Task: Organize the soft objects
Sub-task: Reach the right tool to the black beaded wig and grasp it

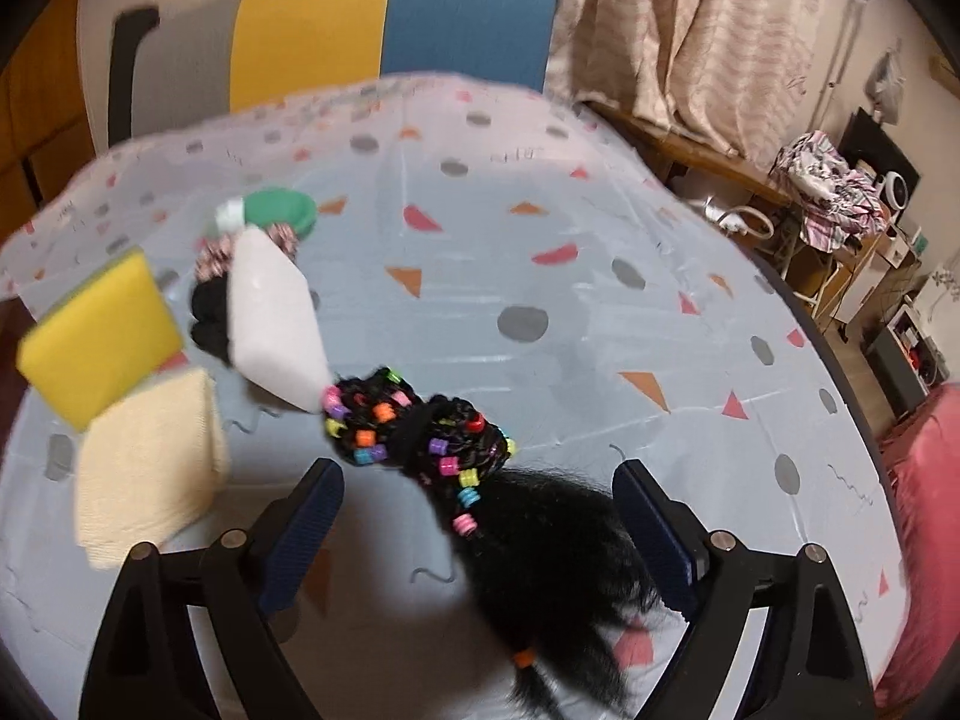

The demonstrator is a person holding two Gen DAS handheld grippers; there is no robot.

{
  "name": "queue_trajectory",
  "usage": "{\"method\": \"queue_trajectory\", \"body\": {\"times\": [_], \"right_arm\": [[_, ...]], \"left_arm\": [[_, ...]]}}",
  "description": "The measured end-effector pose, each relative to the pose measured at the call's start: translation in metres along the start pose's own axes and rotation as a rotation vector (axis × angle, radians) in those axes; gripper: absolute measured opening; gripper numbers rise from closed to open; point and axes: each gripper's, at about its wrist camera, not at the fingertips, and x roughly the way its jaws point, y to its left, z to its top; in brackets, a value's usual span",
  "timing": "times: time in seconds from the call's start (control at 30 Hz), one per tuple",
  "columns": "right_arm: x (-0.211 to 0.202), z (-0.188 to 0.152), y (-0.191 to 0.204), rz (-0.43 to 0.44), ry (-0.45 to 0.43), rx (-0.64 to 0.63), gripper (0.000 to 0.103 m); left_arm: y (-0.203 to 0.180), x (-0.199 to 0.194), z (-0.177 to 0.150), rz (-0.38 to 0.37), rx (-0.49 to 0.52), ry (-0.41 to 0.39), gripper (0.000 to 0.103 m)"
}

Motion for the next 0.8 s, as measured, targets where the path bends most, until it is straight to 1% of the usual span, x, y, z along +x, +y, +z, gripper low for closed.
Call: {"method": "queue_trajectory", "body": {"times": [0.07,0.1,0.27,0.3,0.37,0.4,0.43,0.47,0.53,0.57,0.6,0.63,0.67,0.73,0.8], "right_arm": [[0.009,0.003,-0.003,-0.016,0.030,0.008,0.092],[0.013,0.006,-0.006,-0.004,0.039,0.023,0.092],[0.025,0.008,-0.013,0.102,0.060,0.113,0.091],[0.027,0.007,-0.012,0.114,0.066,0.123,0.090],[0.031,0.003,-0.012,0.141,0.078,0.151,0.085],[0.033,0.000,-0.010,0.152,0.081,0.159,0.081],[0.034,-0.001,-0.009,0.153,0.080,0.158,0.080],[0.033,-0.004,-0.006,0.138,0.064,0.144,0.077],[0.029,-0.008,0.001,0.120,0.041,0.096,0.058],[0.026,-0.009,0.005,0.113,0.032,0.078,0.054],[0.024,-0.011,0.006,0.121,0.024,0.071,0.044],[0.022,-0.012,0.007,0.130,0.018,0.072,0.037],[0.020,-0.014,0.008,0.139,0.012,0.078,0.037],[0.015,-0.020,0.007,0.155,-0.004,0.106,0.031],[0.009,-0.028,0.007,0.164,-0.027,0.129,0.029]], "left_arm": [[-0.002,0.001,-0.001,-0.003,0.004,0.006,0.059],[-0.002,0.001,-0.001,-0.003,0.005,0.007,0.059],[-0.002,0.001,-0.002,0.003,0.003,0.009,0.059],[-0.001,0.002,-0.001,0.004,-0.001,0.010,0.059],[0.000,0.003,-0.001,0.000,-0.011,0.017,0.059],[0.000,0.004,-0.001,0.000,-0.015,0.020,0.059],[0.001,0.005,-0.001,0.001,-0.019,0.026,0.059],[0.001,0.007,0.000,0.000,-0.021,0.030,0.059],[0.001,0.009,0.001,-0.003,-0.024,0.037,0.059],[0.000,0.010,0.002,-0.003,-0.025,0.039,0.059],[-0.001,0.011,0.003,-0.003,-0.024,0.041,0.059],[-0.003,0.013,0.006,-0.004,-0.022,0.044,0.059],[-0.005,0.015,0.008,-0.004,-0.020,0.047,0.059],[-0.009,0.019,0.016,0.001,-0.016,0.049,0.059],[-0.014,0.025,0.025,0.002,-0.014,0.056,0.059]]}}
